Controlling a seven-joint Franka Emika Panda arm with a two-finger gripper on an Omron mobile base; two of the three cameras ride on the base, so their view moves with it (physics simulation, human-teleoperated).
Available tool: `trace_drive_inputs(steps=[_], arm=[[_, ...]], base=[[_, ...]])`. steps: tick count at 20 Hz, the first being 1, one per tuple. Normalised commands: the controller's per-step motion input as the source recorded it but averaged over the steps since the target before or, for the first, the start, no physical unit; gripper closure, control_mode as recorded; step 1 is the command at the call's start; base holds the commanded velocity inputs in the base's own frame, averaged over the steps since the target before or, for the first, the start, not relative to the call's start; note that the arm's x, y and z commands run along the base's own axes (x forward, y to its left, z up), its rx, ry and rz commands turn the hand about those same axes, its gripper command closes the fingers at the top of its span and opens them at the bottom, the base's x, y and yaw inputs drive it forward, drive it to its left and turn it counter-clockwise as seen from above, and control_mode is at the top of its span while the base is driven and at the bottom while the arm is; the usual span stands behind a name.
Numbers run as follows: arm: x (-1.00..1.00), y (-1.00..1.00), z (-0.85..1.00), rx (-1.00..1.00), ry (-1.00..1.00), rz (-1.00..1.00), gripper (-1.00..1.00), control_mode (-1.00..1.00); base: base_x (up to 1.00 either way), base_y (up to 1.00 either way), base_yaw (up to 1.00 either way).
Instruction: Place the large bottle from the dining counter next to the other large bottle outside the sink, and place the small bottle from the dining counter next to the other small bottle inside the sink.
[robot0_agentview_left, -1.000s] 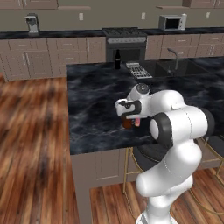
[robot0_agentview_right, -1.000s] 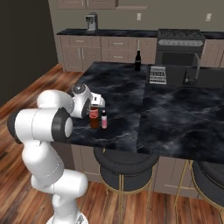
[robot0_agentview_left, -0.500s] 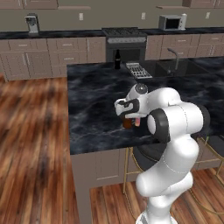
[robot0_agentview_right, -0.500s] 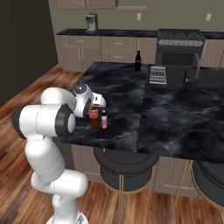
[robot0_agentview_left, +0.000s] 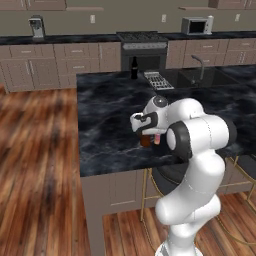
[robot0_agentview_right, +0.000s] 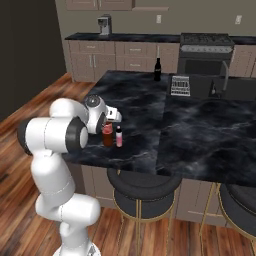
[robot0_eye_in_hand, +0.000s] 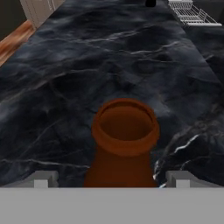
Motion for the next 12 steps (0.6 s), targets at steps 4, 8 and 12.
trace_drive_inputs(steps=[4,8,12], arm=[[0.1,0.0,-0.02,0.0,0.0,0.0,1.0,-1.0],[-0.03,0.0,0.0,0.0,-0.06,0.0,1.0,-1.0],[-0.22,0.0,0.09,0.0,-0.12,0.01,1.0,-1.0]], base=[[0.0,0.0,0.0],[0.0,0.0,0.0],[0.0,0.0,0.0]])
